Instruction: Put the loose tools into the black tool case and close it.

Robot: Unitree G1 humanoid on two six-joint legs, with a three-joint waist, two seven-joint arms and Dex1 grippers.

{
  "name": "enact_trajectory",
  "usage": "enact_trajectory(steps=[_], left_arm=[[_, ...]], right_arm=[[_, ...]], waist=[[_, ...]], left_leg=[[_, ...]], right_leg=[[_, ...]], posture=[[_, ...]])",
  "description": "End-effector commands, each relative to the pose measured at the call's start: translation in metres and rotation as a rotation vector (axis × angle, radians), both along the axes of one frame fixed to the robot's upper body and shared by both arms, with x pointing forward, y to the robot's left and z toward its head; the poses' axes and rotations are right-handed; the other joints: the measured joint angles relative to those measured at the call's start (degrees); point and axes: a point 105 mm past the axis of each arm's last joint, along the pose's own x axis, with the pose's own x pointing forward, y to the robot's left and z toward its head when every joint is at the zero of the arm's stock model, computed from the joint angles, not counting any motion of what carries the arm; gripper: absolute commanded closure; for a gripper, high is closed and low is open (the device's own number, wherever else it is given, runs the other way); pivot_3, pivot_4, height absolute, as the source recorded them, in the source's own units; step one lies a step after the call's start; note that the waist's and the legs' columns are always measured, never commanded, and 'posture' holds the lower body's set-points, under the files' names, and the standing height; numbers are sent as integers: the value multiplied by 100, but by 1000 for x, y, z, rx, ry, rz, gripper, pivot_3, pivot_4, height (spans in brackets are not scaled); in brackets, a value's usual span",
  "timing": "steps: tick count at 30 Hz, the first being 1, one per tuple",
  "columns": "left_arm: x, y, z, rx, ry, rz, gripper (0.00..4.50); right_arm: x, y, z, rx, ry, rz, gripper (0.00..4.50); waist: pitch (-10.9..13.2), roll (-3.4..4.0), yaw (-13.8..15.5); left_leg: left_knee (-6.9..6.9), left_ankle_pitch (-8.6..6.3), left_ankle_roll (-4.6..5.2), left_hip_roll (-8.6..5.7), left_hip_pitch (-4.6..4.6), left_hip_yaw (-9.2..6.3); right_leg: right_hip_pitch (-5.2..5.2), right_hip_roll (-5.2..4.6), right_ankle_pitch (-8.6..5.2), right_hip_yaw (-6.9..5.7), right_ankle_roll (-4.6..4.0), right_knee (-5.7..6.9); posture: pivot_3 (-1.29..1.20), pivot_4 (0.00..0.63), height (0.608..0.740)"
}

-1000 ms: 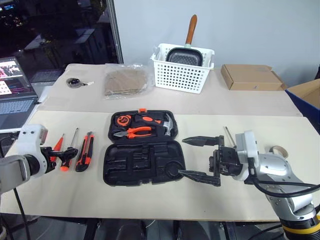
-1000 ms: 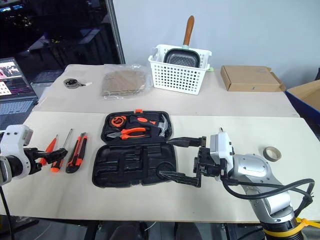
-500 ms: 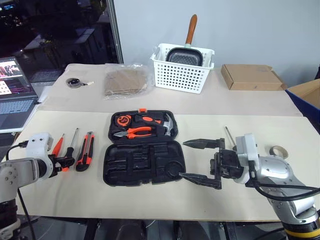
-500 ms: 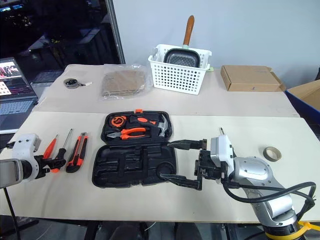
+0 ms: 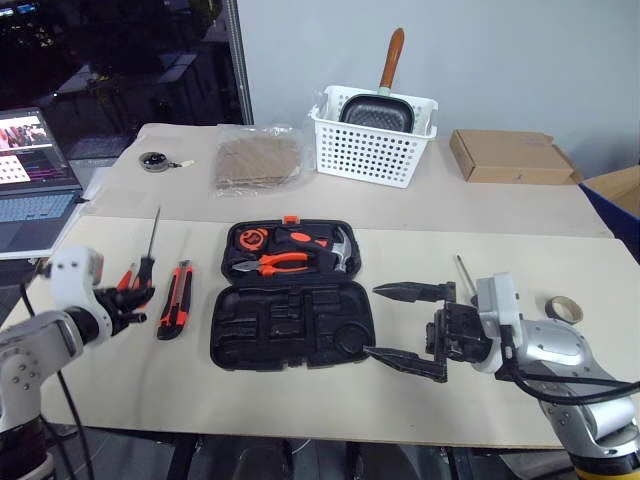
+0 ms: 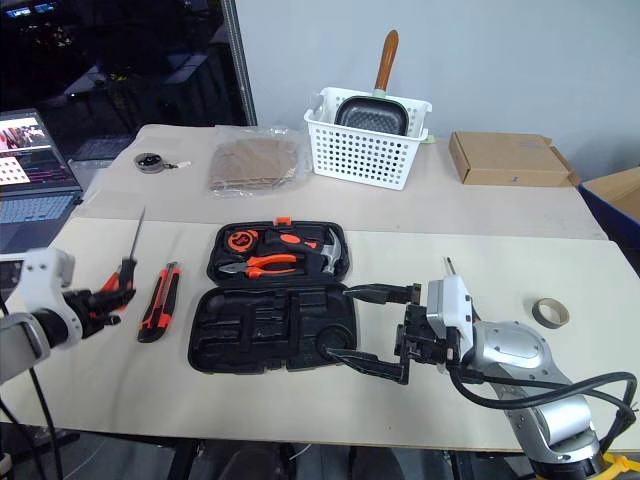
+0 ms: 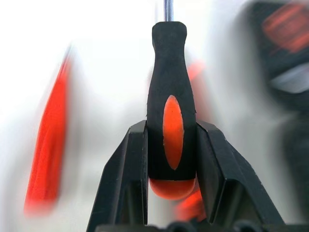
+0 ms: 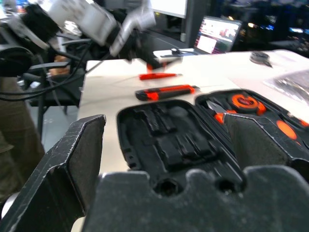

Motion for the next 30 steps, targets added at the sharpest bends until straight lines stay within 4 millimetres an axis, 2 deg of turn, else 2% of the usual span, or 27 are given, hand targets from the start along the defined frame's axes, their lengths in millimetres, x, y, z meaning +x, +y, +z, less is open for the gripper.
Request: enact_trajectory(steps=[1,4,7,11,15,21,30], left_arm=[[-8,-54,12,218,-32,-424,3637],[3,-77,-4,491,-11,-716,3637],[18,-84,-13,628,-26,-852,3637],[38,-89,-33,779,25,-990,3637],[50,-95,-41,821,34,-1057,3637],[50,-118,-46,735,58,-1096,3637],[51,-99,-53,806,132,-1063,3637]], right_arm=[[0,-6,6,8,-57,-39,0],[2,-10,3,-3,-63,-77,0],[1,-11,4,-8,-69,-93,0],[-3,-17,3,-27,-71,-131,0],[-8,-22,-1,-47,-65,-163,0],[-11,-34,-3,-73,-63,-213,0],[-13,-39,-4,-80,-63,-231,0]], waist=[[-2,24,7],[0,43,29],[2,43,18],[4,38,1],[4,37,-3],[3,37,21],[3,37,-21]], left_leg=[[0,-2,-2,-1,4,4],[0,-2,-1,-7,10,16],[2,6,-1,-12,8,36],[8,10,12,-12,4,50],[17,-4,36,-5,-18,47],[35,-9,44,-6,-31,25],[50,-10,46,-1,-14,21]], right_leg=[[1,-1,0,4,0,0],[5,-4,-2,7,-1,2],[5,32,-20,-8,-26,-1],[4,78,-2,3,14,-3],[-7,101,-5,13,22,-7],[-6,108,-10,15,30,-5],[6,118,-13,22,35,13]], posture=[[0,150,740],[0,150,740],[0,150,740],[0,150,740],[0,150,740],[0,150,740],[0,150,740]])
